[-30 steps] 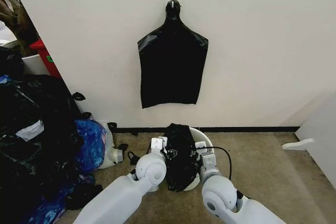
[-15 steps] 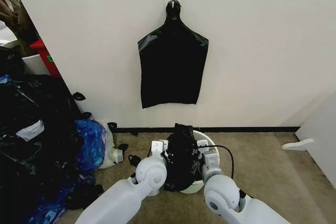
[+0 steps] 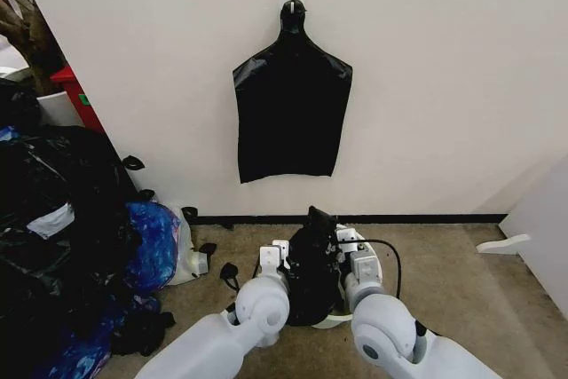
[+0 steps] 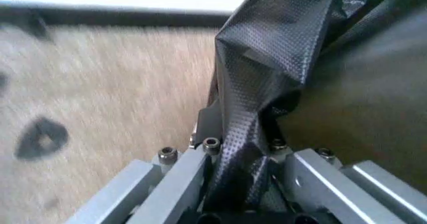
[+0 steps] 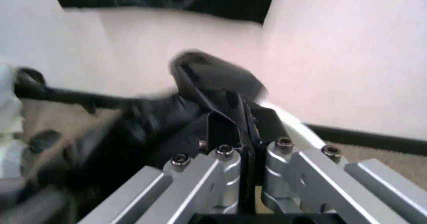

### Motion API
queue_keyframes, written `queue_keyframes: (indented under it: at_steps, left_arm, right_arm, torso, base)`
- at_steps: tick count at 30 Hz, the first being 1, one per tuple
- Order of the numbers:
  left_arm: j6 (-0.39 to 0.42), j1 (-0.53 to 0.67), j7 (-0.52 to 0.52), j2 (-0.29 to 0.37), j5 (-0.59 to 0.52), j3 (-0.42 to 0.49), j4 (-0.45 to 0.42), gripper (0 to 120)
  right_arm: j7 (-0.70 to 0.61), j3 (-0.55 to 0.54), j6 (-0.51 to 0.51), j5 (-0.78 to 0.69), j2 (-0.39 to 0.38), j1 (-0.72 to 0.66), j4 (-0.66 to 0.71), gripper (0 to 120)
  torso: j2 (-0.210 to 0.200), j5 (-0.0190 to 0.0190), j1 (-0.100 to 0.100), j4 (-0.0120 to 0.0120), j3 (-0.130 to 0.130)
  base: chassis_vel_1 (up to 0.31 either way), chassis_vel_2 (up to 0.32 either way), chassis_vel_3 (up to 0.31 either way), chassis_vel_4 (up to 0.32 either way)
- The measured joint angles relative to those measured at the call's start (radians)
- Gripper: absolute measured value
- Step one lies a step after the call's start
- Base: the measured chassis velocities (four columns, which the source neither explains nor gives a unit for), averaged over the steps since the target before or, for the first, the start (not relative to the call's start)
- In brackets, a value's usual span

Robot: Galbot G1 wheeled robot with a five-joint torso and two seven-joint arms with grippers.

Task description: Place the garbage bag over the trash bin.

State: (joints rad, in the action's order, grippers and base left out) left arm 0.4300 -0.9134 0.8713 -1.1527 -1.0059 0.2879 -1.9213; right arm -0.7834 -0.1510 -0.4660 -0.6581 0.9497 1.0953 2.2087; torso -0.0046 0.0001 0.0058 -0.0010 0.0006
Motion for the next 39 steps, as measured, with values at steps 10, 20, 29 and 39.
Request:
queue_keyframes:
  at_steps: [10, 20, 29, 39]
  left_arm:
    - [-0.016, -0.083, -0.06, 0.082, 0.036, -0.216, -0.162, 3]
    - [-0.003, -0.113, -0.104, 0.131, 0.022, -0.271, -0.235, 3]
    - [-0.01, -0.159, -0.15, 0.13, 0.051, -0.337, -0.232, 3]
    - [-0.068, -0.165, -0.263, 0.128, 0.075, -0.371, -0.242, 3]
  right_arm:
    - [-0.006, 0.099, 0.0, -0.027, -0.062, 0.066, 0.163, 0]
    - [0.071, 0.194, 0.015, -0.071, -0.078, 0.044, 0.117, 0]
    - [0.172, 0.256, 0.047, -0.165, -0.169, 0.023, 0.035, 0]
    - [0.432, 0.323, 0.11, -0.355, -0.274, 0.015, -0.081, 0]
  torso:
    - [0.0, -0.0001, 0.0, 0.0006, 0.0]
    - [0.0, 0.0002, 0.0, 0.0003, 0.0]
    - [0.0, 0.0002, 0.0, 0.0005, 0.0]
    - [0.0, 0.0001, 0.0, 0.0004, 0.0]
  base:
    - [0.0, 0.0, 0.0, 0.0]
    - [0.0, 0.0, 0.0, 0.0]
    - [0.0, 0.0, 0.0, 0.0]
    - [0.0, 0.0, 0.0, 0.0]
